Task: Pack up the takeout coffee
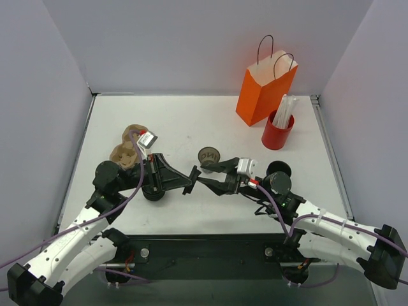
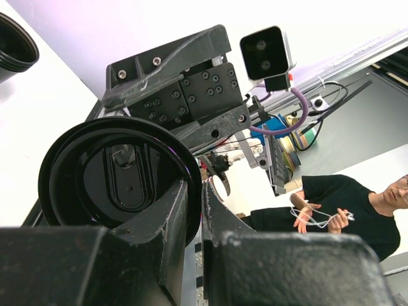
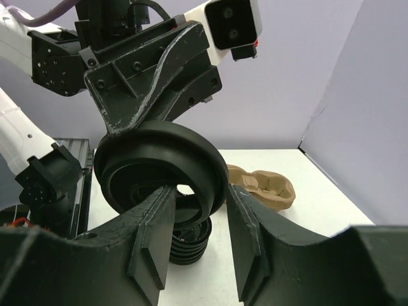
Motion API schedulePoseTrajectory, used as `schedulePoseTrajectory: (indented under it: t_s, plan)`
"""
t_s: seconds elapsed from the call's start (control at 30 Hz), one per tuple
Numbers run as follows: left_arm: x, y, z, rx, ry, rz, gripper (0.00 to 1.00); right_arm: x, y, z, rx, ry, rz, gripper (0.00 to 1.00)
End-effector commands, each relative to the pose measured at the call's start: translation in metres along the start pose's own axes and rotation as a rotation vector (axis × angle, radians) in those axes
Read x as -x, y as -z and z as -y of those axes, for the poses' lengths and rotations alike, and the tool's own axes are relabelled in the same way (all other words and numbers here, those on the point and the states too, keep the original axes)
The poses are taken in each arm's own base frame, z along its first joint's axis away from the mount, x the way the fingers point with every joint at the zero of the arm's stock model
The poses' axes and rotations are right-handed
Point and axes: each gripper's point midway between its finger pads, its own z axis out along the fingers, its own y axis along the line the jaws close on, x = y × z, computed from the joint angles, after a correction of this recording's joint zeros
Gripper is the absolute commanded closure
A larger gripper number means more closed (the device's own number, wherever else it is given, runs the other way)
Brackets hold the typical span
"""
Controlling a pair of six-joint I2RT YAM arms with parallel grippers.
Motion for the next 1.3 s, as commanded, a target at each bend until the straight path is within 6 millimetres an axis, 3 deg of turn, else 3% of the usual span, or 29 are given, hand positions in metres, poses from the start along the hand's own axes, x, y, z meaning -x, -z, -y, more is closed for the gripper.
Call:
schedulePoseTrajectory:
  t_s: [0.0, 0.13, 0.23, 0.37, 0.47, 0.5, 0.53, 0.6, 0.63, 0.67, 0.73, 0.77, 0.8, 0.83, 0.87, 0.9, 0.93, 1.0, 1.03, 1.17, 1.27]
  plan:
    - [0.002, 0.002, 0.015, -0.069, -0.040, 0.008, 0.86, 0.030, -0.009, -0.006, 0.050, 0.090, 0.089, 0.63]
    - [0.001, 0.001, 0.015, -0.076, -0.026, 0.002, 0.86, 0.029, -0.009, -0.005, 0.035, 0.097, 0.093, 0.67]
    - [0.000, 0.002, 0.011, -0.071, -0.023, 0.003, 0.86, 0.033, -0.010, -0.003, 0.017, 0.100, 0.109, 0.76]
    - [-0.001, 0.002, 0.006, -0.066, -0.023, 0.005, 0.82, 0.038, -0.009, -0.001, -0.003, 0.079, 0.127, 0.98]
    - [0.002, 0.000, 0.000, -0.044, -0.054, 0.013, 0.66, 0.040, -0.006, 0.006, -0.052, 0.023, 0.112, 1.00]
    - [0.003, -0.001, -0.007, -0.013, -0.074, 0.016, 0.52, 0.039, -0.004, 0.015, -0.108, 0.002, 0.098, 1.00]
    - [0.005, -0.001, -0.011, 0.008, -0.092, 0.016, 0.45, 0.044, 0.000, 0.019, -0.140, -0.030, 0.097, 1.00]
    - [0.017, 0.000, -0.024, 0.101, -0.159, 0.026, 0.33, 0.032, 0.006, 0.031, -0.223, -0.077, -0.001, 1.00]
    - [0.022, 0.001, -0.031, 0.148, -0.179, 0.034, 0.24, 0.031, 0.015, 0.046, -0.320, -0.103, -0.032, 1.00]
    - [0.034, 0.006, -0.038, 0.208, -0.207, 0.064, 0.22, 0.011, 0.023, 0.050, -0.363, -0.123, -0.136, 1.00]
    - [0.050, 0.019, -0.063, 0.389, -0.262, 0.102, 0.15, 0.012, 0.038, 0.076, -0.517, -0.118, -0.195, 1.00]
    - [0.058, 0.027, -0.072, 0.456, -0.276, 0.123, 0.13, -0.005, 0.047, 0.077, -0.549, -0.149, -0.286, 1.00]
    - [0.066, 0.041, -0.084, 0.550, -0.307, 0.138, 0.11, 0.003, 0.048, 0.084, -0.575, -0.154, -0.299, 1.00]
    - [0.078, 0.052, -0.095, 0.638, -0.326, 0.185, 0.08, -0.016, 0.059, 0.091, -0.616, -0.161, -0.401, 1.00]
    - [0.079, 0.064, -0.106, 0.713, -0.318, 0.190, 0.07, -0.021, 0.065, 0.098, -0.670, -0.192, -0.435, 1.00]
    - [0.088, 0.076, -0.112, 0.773, -0.372, 0.201, 0.06, -0.009, 0.064, 0.109, -0.705, -0.210, -0.436, 1.00]
    - [0.098, 0.087, -0.117, 0.850, -0.396, 0.235, 0.04, -0.036, 0.081, 0.119, -0.765, -0.243, -0.565, 1.00]
    - [0.098, 0.105, -0.129, 0.958, -0.434, 0.211, 0.03, -0.028, 0.083, 0.132, -0.820, -0.307, -0.597, 1.00]
    - [0.099, 0.113, -0.134, 1.002, -0.448, 0.214, 0.03, -0.049, 0.095, 0.139, -0.862, -0.327, -0.710, 1.00]
    - [0.095, 0.136, -0.152, 1.113, -0.513, 0.232, 0.03, -0.070, 0.094, 0.149, -0.856, -0.409, -0.898, 1.00]
    - [0.086, 0.139, -0.160, 1.096, -0.545, 0.240, 0.03, -0.088, 0.090, 0.153, -0.830, -0.463, -1.018, 1.00]
